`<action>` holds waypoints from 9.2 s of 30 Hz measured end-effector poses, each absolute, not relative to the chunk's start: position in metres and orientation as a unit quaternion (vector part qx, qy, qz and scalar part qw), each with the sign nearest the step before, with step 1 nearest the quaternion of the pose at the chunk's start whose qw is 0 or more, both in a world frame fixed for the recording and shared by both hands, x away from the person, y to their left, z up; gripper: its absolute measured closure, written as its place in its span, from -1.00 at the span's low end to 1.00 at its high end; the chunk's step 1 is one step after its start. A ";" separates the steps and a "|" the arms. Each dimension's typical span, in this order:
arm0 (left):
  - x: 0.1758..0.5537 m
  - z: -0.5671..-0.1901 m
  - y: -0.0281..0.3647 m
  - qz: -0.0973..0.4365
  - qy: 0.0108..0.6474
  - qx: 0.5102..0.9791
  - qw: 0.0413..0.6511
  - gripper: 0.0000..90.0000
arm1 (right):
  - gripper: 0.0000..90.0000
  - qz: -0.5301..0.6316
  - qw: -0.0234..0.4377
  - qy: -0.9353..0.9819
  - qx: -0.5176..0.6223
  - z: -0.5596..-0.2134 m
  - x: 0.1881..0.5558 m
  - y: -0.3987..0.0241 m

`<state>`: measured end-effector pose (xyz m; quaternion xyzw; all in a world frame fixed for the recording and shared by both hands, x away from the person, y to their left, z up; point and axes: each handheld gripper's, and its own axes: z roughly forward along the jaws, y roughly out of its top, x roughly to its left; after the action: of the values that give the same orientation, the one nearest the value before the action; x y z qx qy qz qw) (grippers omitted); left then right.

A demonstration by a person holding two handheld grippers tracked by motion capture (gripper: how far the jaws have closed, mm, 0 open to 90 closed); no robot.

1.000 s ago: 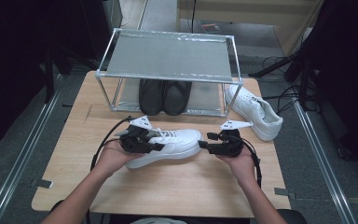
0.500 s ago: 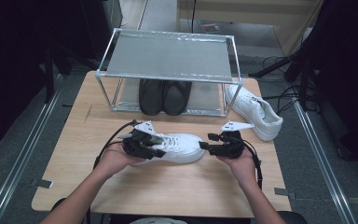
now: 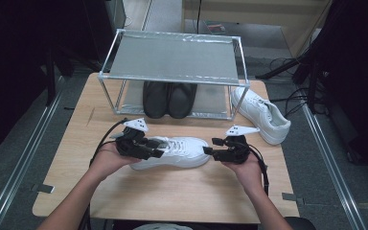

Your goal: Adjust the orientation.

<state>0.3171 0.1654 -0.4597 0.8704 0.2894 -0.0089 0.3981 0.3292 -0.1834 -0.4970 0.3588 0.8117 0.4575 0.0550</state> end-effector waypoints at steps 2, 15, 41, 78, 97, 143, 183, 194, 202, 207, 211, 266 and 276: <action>0.318 -0.457 0.170 -0.008 0.292 0.868 0.400 0.18 | -0.03 0.457 0.054 0.813 0.356 -0.498 0.328 -0.182; 0.322 -0.443 0.200 0.020 0.321 0.855 0.407 0.16 | -0.03 0.454 0.051 0.817 0.351 -0.498 0.325 -0.176; 0.350 -0.477 0.231 0.026 0.378 0.837 0.395 1.00 | 1.00 0.447 0.020 0.836 0.319 -0.501 0.317 -0.155; 0.307 -0.489 0.209 -0.021 0.367 0.839 0.401 1.00 | 1.00 0.444 0.039 0.837 0.318 -0.503 0.344 -0.136; 0.304 -0.487 0.212 -0.011 0.371 0.837 0.402 1.00 | 1.00 0.448 0.035 0.835 0.317 -0.495 0.344 -0.128; 0.329 -0.502 0.180 -0.031 0.332 0.868 0.368 1.00 | 1.00 0.439 0.007 0.854 0.279 -0.511 0.301 -0.105; 0.299 -0.506 0.178 -0.020 0.373 0.844 0.385 0.69 | 0.86 0.432 0.023 0.849 0.305 -0.509 0.343 -0.100; 0.299 -0.510 0.196 0.012 0.378 0.845 0.378 0.07 | 0.21 0.433 0.022 0.840 0.328 -0.507 0.355 -0.119; 0.303 -0.514 0.205 0.016 0.390 0.838 0.382 -0.11 | 0.16 0.438 0.026 0.832 0.340 -0.499 0.359 -0.135; 0.303 -0.514 0.208 0.015 0.393 0.835 0.385 -0.13 | 0.16 0.439 0.029 0.830 0.343 -0.495 0.359 -0.142; 0.303 -0.514 0.210 0.012 0.394 0.834 0.387 -0.13 | 0.16 0.439 0.031 0.829 0.344 -0.491 0.359 -0.147; 0.319 -0.519 0.192 -0.011 0.373 0.847 0.378 -0.13 | 0.12 0.427 0.118 0.763 0.470 -0.475 0.385 -0.280; 0.320 -0.519 0.191 -0.012 0.375 0.846 0.379 -0.13 | 0.14 0.435 0.150 0.741 0.489 -0.457 0.386 -0.311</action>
<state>0.3204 0.1910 -0.5191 0.8461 0.3746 -0.0122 0.3790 0.3864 -0.3112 -0.4575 0.4895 0.7407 0.4352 0.1496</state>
